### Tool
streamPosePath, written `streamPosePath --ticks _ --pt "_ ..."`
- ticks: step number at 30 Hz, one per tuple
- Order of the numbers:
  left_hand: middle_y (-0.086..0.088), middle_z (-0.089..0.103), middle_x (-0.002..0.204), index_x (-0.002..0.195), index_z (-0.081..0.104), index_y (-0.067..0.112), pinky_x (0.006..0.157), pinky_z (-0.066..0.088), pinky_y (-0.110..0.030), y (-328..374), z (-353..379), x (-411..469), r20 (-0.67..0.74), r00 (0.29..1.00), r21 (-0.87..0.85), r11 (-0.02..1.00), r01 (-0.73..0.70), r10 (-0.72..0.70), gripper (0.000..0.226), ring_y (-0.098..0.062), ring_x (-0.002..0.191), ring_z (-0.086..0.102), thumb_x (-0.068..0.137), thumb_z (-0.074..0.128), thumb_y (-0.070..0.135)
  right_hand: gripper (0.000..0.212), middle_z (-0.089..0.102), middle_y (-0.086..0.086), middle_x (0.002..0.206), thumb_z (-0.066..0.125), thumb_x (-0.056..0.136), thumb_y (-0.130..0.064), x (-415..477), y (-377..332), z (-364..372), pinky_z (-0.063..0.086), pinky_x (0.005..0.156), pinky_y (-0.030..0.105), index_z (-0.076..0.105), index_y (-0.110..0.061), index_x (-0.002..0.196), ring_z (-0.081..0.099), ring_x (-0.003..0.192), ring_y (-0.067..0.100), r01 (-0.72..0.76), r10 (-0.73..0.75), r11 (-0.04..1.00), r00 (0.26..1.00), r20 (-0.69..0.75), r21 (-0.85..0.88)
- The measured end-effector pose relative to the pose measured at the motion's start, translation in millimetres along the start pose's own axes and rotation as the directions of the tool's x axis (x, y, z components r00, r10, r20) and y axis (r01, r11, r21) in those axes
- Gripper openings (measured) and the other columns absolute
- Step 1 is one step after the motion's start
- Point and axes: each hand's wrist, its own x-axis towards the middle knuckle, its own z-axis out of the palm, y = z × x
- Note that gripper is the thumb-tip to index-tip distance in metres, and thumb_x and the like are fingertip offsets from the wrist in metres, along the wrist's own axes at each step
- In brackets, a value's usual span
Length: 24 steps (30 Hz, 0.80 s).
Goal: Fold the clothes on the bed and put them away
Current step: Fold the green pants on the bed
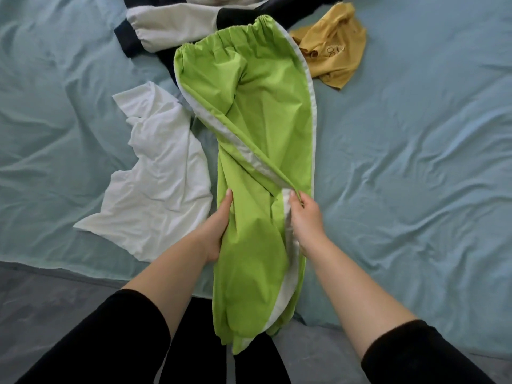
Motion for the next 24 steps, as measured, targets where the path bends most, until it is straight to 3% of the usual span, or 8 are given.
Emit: streamPosePath --ticks 2,4,6,10,16,18,21,24 --pt "-0.012 0.074 0.105 0.114 0.065 0.022 0.067 0.059 -0.041 -0.3 10.8 10.0 -0.018 1.000 0.015 1.000 -0.011 0.012 0.075 -0.030 0.092 0.072 0.075 0.043 0.083 0.027 0.057 0.003 0.077 0.045 0.100 -0.025 5.3 3.6 -8.1 0.040 0.065 0.028 0.059 -0.006 0.087 0.050 0.070 0.013 -0.014 0.014 1.000 1.000 -0.015 -0.021" --pt "-0.012 0.072 0.110 0.125 0.060 0.023 0.085 0.055 -0.046 -3.0 14.6 21.5 -0.099 0.994 0.039 0.998 -0.046 0.049 0.073 -0.031 0.100 0.069 0.080 0.042 0.079 0.030 0.060 0.017 0.081 0.044 0.101 -0.023 13.1 8.4 -13.3 0.042 0.070 0.032 0.058 0.001 0.088 0.054 0.075 0.024 -0.053 0.052 0.998 0.998 -0.030 -0.028" --pt "-0.010 0.070 0.111 0.128 0.057 0.022 0.092 0.052 -0.048 -4.4 4.9 30.7 -0.205 0.971 -0.007 0.992 -0.125 0.121 0.066 -0.030 0.102 0.067 0.086 0.044 0.071 0.031 0.063 0.018 0.083 0.045 0.100 -0.024 22.9 14.0 -19.7 0.043 0.072 0.033 0.059 0.001 0.088 0.056 0.078 0.025 -0.110 0.109 0.994 0.991 -0.076 -0.015" --pt "0.000 0.072 0.096 0.110 0.061 0.024 0.068 0.053 -0.033 -1.5 -21.3 28.6 -0.323 0.911 0.008 0.963 -0.270 0.258 0.037 -0.020 0.088 0.069 0.093 0.051 0.055 0.038 0.059 0.010 0.083 0.048 0.099 -0.027 33.5 36.0 -29.3 0.039 0.069 0.030 0.056 0.009 0.092 0.052 0.079 0.018 -0.238 0.238 0.971 0.966 -0.096 0.017" --pt "-0.004 0.074 0.089 0.101 0.064 0.008 0.064 0.058 -0.029 4.6 -33.7 27.9 -0.284 0.894 0.121 0.938 -0.325 0.346 0.013 -0.017 0.076 0.072 0.092 0.063 0.018 0.046 0.059 0.035 0.087 0.052 0.097 -0.029 29.5 61.7 -31.5 0.037 0.066 0.032 0.052 0.016 0.090 0.049 0.074 0.019 -0.288 0.286 0.958 0.950 -0.128 0.004" --pt "-0.009 0.071 0.097 0.109 0.062 0.003 0.076 0.057 -0.034 3.7 -36.2 30.0 -0.299 0.894 0.166 0.941 -0.295 0.333 0.020 -0.022 0.083 0.069 0.092 0.063 0.015 0.040 0.056 0.027 0.075 0.054 0.096 -0.030 29.0 67.0 -32.7 0.034 0.063 0.032 0.055 0.007 0.081 0.048 0.073 0.020 -0.307 0.302 0.951 0.946 -0.119 -0.023" --pt "-0.008 0.073 0.097 0.105 0.064 0.006 0.071 0.058 -0.032 12.7 -36.6 29.2 -0.278 0.903 0.183 0.941 -0.285 0.327 0.019 -0.020 0.082 0.071 0.090 0.067 0.017 0.024 0.054 0.006 0.070 0.061 0.092 -0.029 31.1 60.2 -29.8 0.032 0.056 0.031 0.054 -0.011 0.078 0.051 0.071 0.020 -0.265 0.246 0.954 0.959 -0.142 -0.137" --pt "-0.009 0.073 0.102 0.099 0.067 0.011 0.084 0.057 -0.039 29.5 -36.9 27.7 -0.296 0.867 0.255 0.908 -0.332 0.400 0.021 -0.023 0.091 0.071 0.084 0.073 0.026 0.029 0.059 0.001 0.100 0.071 0.084 -0.030 34.1 31.3 -17.4 0.040 0.072 0.027 0.056 -0.017 0.105 0.055 0.090 0.018 -0.151 0.113 0.946 0.983 -0.146 -0.288"
